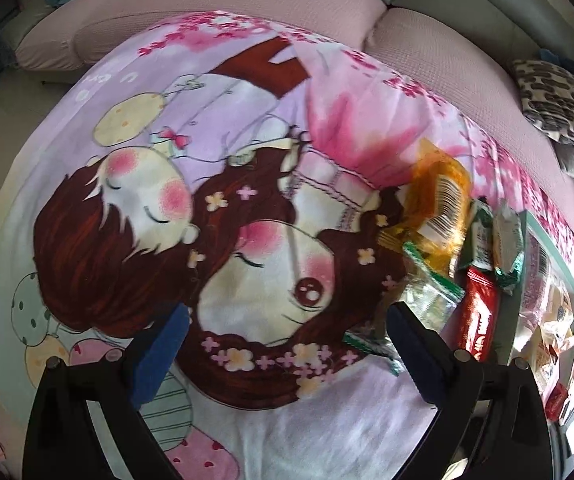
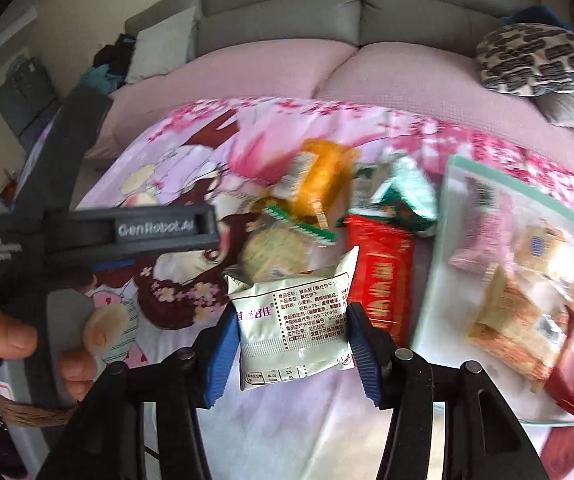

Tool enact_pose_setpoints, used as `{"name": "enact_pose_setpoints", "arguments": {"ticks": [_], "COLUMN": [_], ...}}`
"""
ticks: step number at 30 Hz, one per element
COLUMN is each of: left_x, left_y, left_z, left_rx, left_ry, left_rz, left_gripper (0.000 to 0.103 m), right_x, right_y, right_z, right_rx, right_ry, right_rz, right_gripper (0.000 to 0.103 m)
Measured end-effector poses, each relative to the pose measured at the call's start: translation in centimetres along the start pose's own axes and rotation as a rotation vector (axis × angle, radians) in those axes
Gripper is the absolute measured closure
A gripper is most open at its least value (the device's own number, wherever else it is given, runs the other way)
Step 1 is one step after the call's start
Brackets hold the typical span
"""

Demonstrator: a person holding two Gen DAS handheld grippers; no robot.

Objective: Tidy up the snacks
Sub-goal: 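Grasp the white printed bag with the right tool while the left tool grasps the cracker bag, then carry both held bags over the teal-rimmed tray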

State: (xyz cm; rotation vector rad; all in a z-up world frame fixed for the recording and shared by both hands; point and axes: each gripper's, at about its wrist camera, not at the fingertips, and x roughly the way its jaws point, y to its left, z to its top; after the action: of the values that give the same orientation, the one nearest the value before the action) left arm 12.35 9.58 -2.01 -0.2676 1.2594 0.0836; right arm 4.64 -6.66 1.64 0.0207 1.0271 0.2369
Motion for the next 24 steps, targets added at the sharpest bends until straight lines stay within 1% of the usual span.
{"name": "enact_pose_setpoints", "arguments": {"ticks": [2, 4, 9, 10, 13, 14, 18, 20, 22, 24], "left_x": [0.1, 0.1, 0.5, 0.6, 1.2, 1.5, 2.1, 2.2, 2.5, 2.7], "left_y": [-0.8, -1.9, -4.1, -4.5, -5.9, -6.2, -7.5, -8.0, -8.5, -9.0], "left_z": [-0.1, -0.1, -0.1, -0.2, -0.5, -0.6, -1.0, -1.2, -1.4, -1.5], "left_rx": [0.023, 0.05, 0.102, 0.121, 0.174, 0.185, 0.23, 0.25, 0.262, 0.279], "left_ry": [-0.002, -0.009, -0.023, -0.025, -0.018, -0.012, -0.002, -0.003, 0.005, 0.003], "left_rz": [-0.002, -0.006, -0.024, -0.019, -0.005, -0.006, -0.018, -0.011, -0.014, 0.001], "left_gripper": [0.004, 0.004, 0.005, 0.007, 0.024, 0.026, 0.028, 0.038, 0.043, 0.045], "right_x": [-0.8, -1.3, -2.2, -2.4, -2.8, -3.0, -3.7, -3.9, -4.0, -4.2], "right_y": [-0.8, -1.8, -5.4, -6.2, -8.4, -9.0, -11.4, -12.1, -12.7, -13.2], "right_z": [0.2, 0.2, 0.1, 0.0, -0.2, -0.3, -0.7, -0.9, -0.9, -1.0], "right_rx": [0.018, 0.043, 0.129, 0.147, 0.194, 0.21, 0.264, 0.283, 0.297, 0.306], "right_ry": [-0.008, -0.007, 0.002, 0.003, 0.003, 0.003, -0.001, -0.003, -0.005, -0.006], "right_rz": [-0.026, -0.07, -0.141, -0.155, -0.182, -0.19, -0.219, -0.225, -0.229, -0.228], "right_gripper": [0.047, 0.047, 0.047, 0.047, 0.047, 0.047, 0.047, 0.047, 0.047, 0.047]}}
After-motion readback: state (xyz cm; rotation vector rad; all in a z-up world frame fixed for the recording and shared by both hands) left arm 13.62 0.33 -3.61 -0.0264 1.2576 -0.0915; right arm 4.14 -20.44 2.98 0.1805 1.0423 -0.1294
